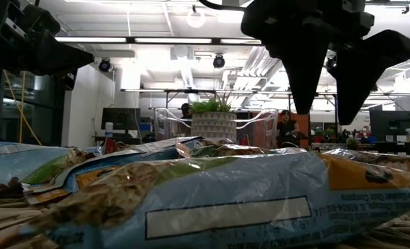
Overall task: Pick and place Granola Bars by type
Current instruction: Put the yellow granola bar into the bottom right transparent bin
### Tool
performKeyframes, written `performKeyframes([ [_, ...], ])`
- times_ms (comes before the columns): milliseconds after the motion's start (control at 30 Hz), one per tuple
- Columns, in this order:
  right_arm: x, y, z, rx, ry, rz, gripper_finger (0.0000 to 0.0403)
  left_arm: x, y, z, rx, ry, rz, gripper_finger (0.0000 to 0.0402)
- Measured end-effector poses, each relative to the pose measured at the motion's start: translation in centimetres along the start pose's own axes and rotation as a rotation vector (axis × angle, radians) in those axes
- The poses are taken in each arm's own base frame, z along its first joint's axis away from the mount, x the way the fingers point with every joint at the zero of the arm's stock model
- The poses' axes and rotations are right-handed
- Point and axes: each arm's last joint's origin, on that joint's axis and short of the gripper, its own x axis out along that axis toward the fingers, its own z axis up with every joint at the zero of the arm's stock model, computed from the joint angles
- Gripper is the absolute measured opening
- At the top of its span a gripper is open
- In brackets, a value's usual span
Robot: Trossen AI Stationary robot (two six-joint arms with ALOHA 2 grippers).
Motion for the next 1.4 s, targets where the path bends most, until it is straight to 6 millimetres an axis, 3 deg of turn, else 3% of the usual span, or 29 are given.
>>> performKeyframes([
  [267, 0.3, 0.0, 0.1, 0.036, 0.001, -0.011, 0.0271, 0.0, 0.0, 0.0, 0.0, 0.0, 0.0, 0.0001],
  [1133, 5.0, 1.0, 0.1, 0.1, 0.048, -0.077, 0.0271, 0.0, 0.0, 0.0, 0.0, 0.0, 0.0, 0.0001],
  [1400, 5.2, 1.0, 0.1, 0.12, 0.035, -0.084, 0.0269, 0.0, 0.0, 0.0, 0.0, 0.0, 0.0, 0.0001],
])
